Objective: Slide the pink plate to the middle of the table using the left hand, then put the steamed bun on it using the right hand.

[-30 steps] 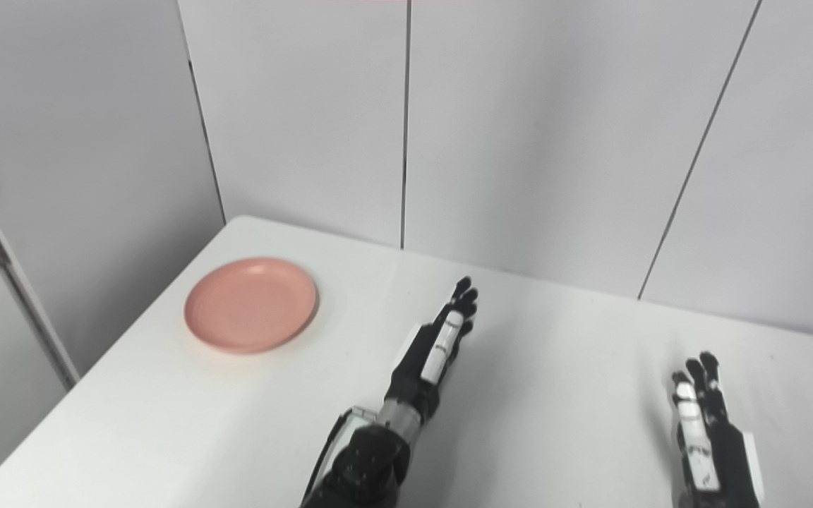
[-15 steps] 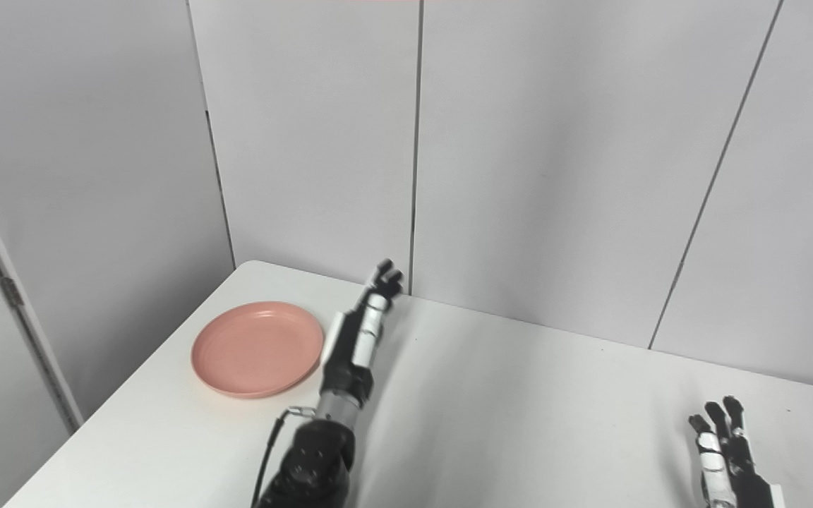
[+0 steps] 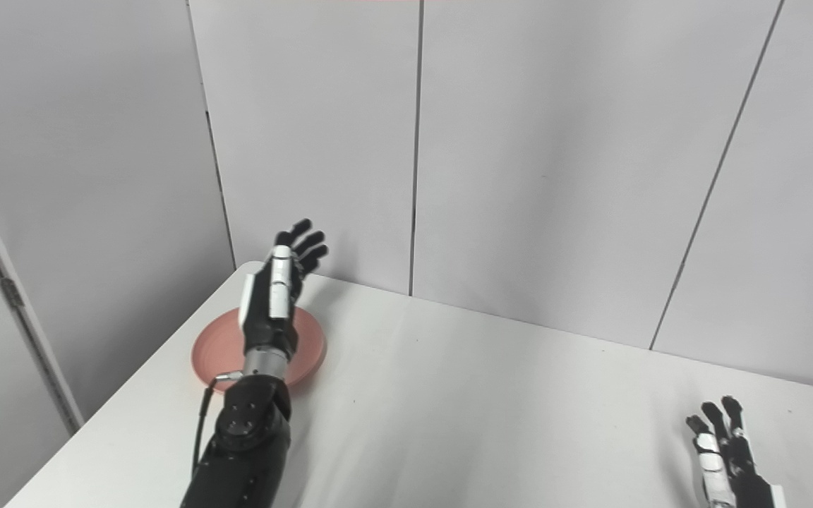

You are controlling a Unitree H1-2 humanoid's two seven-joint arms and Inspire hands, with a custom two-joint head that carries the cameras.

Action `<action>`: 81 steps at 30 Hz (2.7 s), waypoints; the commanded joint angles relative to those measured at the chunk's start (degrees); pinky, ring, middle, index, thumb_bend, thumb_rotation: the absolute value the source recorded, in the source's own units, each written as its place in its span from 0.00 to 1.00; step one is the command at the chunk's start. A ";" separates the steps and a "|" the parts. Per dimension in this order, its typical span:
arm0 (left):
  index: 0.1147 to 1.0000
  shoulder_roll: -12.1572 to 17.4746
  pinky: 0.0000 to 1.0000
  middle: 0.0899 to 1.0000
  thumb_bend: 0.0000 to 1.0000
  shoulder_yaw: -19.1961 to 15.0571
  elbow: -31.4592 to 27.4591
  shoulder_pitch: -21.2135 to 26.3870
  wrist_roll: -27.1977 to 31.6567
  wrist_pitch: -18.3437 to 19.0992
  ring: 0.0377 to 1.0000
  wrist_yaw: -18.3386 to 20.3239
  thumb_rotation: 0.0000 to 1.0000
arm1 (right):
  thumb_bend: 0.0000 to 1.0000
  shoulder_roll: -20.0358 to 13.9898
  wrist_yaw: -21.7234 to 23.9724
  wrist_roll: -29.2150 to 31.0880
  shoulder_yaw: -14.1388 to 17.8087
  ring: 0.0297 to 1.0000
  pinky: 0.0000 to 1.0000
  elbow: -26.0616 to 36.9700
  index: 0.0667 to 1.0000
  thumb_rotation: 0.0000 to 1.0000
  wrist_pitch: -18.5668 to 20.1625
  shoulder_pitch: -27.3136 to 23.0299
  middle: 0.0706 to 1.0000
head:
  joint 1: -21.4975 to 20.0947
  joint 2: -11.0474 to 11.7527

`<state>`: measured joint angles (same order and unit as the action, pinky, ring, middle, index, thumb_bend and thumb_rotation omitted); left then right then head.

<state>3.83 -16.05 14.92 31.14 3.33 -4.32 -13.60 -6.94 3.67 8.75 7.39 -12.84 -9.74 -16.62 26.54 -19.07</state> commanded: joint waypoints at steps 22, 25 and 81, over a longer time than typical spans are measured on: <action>0.75 12.66 0.92 0.76 0.65 -3.99 12.97 3.05 -1.47 -5.50 0.79 -6.31 1.00 | 0.58 0.63 0.07 0.52 0.00 0.88 0.93 -0.98 0.95 0.77 -2.11 1.07 0.92 | 0.13 0.12; 0.78 14.00 0.93 0.78 0.67 -4.05 13.99 2.74 -0.15 -5.24 0.82 -4.49 1.00 | 0.60 0.60 0.02 0.40 -0.01 0.88 0.95 -0.79 0.96 0.78 -1.79 1.14 0.93 | 0.19 0.09; 0.75 14.99 0.80 0.77 0.80 -3.70 34.56 5.54 19.23 -5.08 0.79 25.97 0.99 | 0.64 0.55 0.29 0.60 0.28 0.89 0.92 -1.74 0.95 0.79 -2.26 0.43 0.92 | -0.07 -0.25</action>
<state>19.19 -20.10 49.52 35.11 22.27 -9.29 11.81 -6.84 3.66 8.87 7.71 -13.14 -9.74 -16.82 26.54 -19.25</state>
